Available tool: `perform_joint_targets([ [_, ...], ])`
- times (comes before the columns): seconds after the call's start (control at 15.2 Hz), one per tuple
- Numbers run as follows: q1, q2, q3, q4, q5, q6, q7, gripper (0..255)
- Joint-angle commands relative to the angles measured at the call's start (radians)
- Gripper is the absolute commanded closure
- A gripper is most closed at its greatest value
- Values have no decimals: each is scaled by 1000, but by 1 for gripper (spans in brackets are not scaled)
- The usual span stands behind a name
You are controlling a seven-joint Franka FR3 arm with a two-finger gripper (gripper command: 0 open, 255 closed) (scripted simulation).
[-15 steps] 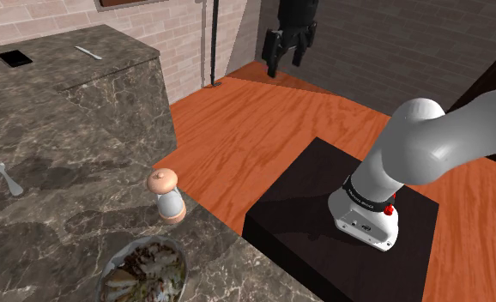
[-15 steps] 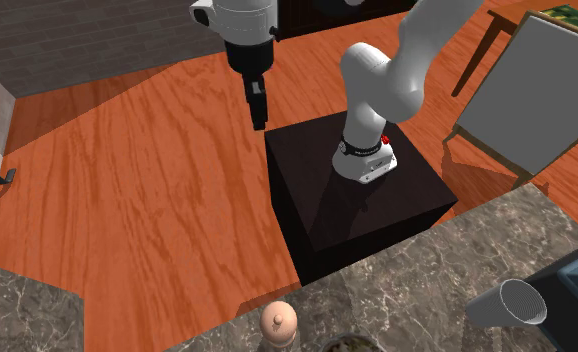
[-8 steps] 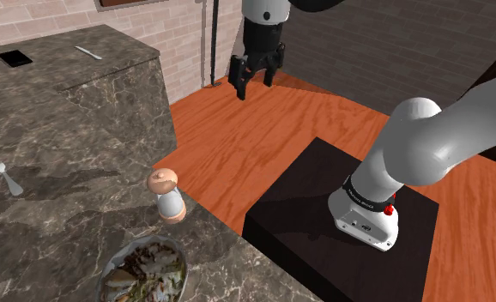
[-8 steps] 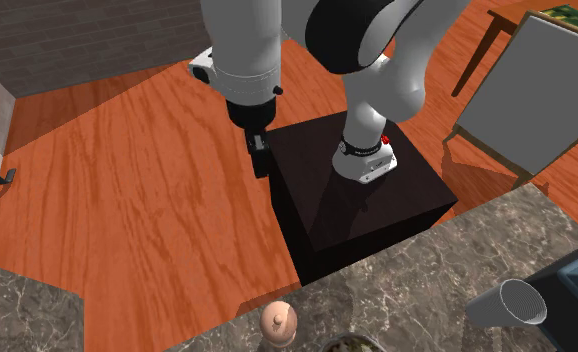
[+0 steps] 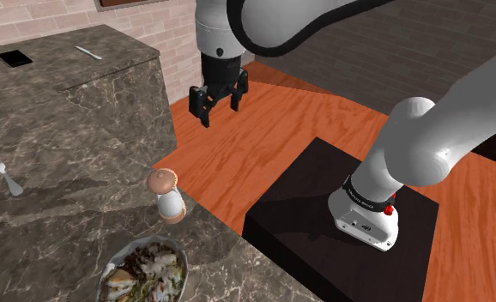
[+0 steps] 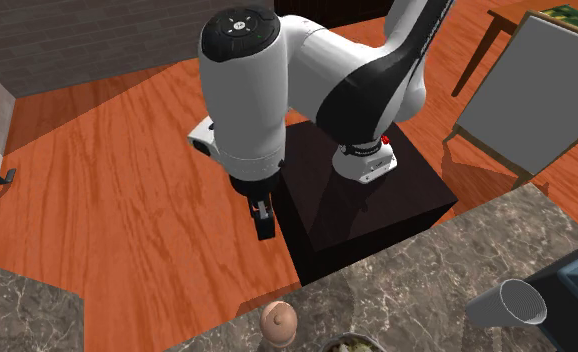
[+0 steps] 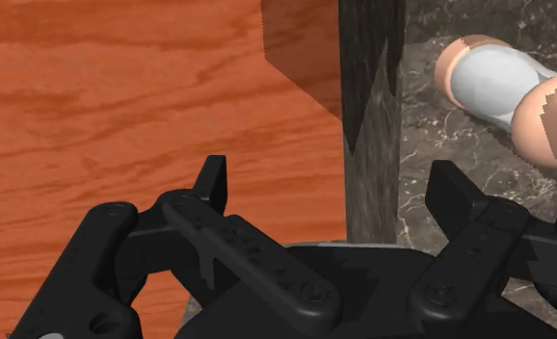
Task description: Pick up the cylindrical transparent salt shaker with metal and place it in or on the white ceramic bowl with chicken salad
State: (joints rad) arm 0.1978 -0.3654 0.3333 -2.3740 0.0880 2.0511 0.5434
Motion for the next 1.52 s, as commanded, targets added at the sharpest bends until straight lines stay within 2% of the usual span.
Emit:
perform_joint_targets([
  [0.0,9,56,33,29,-5,32,38,0],
  [0.33,24,221,110,121,-59,110,140,0],
  [0.86,81,496,178,313,-219,174,320,0],
  [1.45,91,561,165,281,-268,261,353,0],
])
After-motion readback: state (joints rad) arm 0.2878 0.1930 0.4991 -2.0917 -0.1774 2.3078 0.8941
